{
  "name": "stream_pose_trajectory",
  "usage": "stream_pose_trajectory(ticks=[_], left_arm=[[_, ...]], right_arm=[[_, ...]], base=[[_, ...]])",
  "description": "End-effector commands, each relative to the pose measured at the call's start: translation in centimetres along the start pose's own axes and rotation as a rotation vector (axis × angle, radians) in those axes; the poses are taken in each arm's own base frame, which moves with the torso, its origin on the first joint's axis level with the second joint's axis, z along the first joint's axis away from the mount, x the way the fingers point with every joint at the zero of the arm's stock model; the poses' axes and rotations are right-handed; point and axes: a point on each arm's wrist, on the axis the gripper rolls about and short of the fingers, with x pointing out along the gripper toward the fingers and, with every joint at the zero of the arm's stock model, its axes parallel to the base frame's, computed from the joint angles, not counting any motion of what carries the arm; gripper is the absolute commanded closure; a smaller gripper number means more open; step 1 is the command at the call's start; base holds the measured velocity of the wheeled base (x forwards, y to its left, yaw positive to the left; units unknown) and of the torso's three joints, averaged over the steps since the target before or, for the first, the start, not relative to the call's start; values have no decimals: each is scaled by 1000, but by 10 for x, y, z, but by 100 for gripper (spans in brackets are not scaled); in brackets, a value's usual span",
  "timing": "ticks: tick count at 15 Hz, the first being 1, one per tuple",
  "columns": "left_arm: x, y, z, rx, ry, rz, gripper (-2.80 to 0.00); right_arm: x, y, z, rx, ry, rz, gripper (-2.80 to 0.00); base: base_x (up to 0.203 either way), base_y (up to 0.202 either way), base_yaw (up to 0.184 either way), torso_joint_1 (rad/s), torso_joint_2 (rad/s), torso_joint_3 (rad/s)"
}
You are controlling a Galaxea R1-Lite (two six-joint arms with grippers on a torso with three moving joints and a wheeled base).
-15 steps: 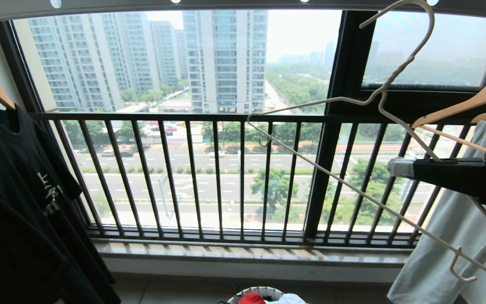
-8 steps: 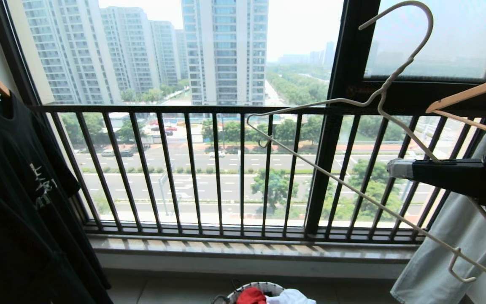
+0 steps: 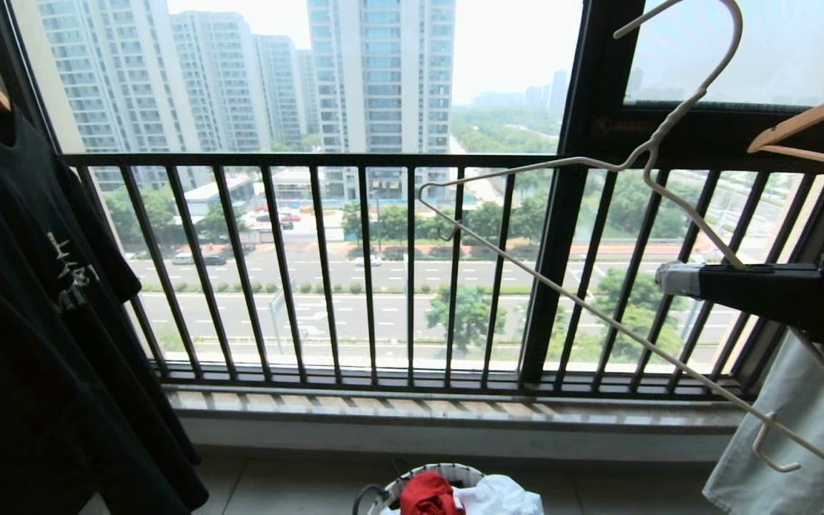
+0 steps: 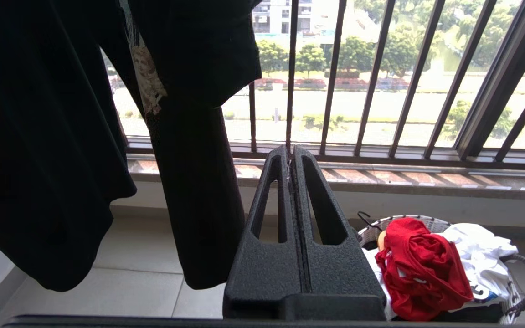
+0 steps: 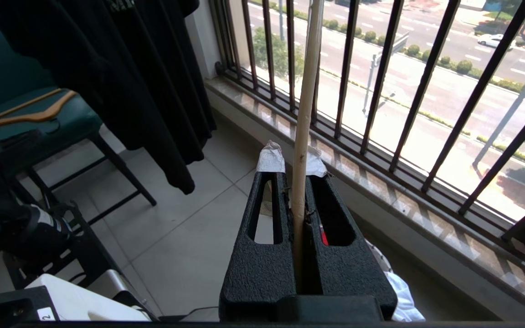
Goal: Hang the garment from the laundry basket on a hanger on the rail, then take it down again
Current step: Pick up clothes from the basket
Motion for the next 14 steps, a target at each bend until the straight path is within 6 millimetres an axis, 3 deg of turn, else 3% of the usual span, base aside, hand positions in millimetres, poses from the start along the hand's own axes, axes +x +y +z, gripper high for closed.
stream_pose_trajectory(ticks=[1,14], left_arm=[[0,0,0,0,2,1,0],[0,0,0,0,2,-1,0]], right_arm=[[1,0,-1,2,5,9,0],[-1,1,1,-2,-7,12,0]], base=[[0,0,0,-227,549,306],[0,0,0,-197,506,310]])
